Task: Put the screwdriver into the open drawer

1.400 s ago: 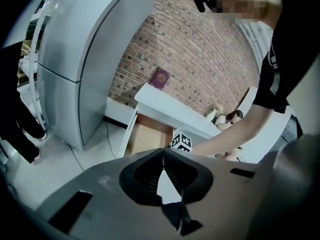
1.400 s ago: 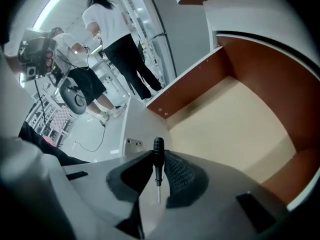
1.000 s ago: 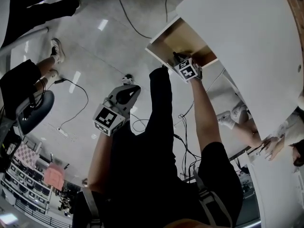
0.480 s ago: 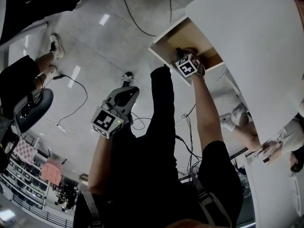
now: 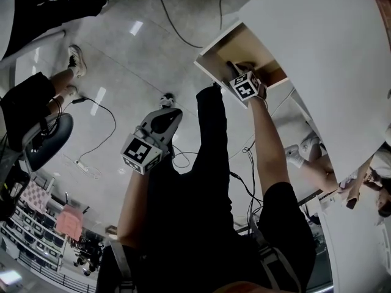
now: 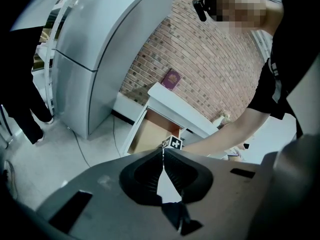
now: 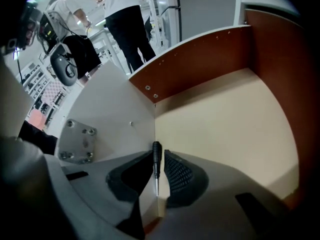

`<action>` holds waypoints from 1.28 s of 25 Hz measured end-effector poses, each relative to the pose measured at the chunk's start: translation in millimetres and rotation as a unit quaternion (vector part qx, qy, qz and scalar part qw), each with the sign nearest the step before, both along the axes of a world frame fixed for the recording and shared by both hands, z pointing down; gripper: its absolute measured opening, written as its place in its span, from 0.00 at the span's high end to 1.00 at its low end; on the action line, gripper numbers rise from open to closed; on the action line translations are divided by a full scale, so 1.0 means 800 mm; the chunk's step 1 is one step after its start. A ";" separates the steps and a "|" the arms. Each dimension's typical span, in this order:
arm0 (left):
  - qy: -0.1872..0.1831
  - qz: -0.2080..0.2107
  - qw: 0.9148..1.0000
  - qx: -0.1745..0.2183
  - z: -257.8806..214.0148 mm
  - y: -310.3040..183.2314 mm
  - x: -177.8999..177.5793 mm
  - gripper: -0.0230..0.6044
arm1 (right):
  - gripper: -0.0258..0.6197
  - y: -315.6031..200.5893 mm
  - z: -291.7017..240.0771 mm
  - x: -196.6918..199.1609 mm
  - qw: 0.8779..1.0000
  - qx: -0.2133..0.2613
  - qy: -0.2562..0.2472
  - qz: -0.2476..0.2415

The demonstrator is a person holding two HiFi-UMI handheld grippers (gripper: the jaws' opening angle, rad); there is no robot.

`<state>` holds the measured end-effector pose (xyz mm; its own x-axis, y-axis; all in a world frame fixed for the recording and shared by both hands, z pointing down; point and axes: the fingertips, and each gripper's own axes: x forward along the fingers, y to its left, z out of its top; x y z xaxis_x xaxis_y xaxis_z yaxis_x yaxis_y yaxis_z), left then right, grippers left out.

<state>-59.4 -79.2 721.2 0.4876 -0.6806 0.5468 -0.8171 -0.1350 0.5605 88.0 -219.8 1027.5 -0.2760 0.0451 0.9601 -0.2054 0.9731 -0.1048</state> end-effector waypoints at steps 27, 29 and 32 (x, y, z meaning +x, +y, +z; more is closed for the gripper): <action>0.000 0.223 0.965 0.138 -0.173 0.020 0.071 0.93 | 0.87 0.180 -0.398 0.050 0.944 0.108 -0.194 0.245; 0.000 0.238 0.961 0.141 -0.181 0.029 0.075 0.93 | 0.87 0.192 -0.422 0.046 0.936 0.124 -0.208 0.254; -0.004 0.256 0.955 0.149 -0.190 0.036 0.078 0.93 | 0.87 0.209 -0.446 0.040 0.932 0.151 -0.219 0.245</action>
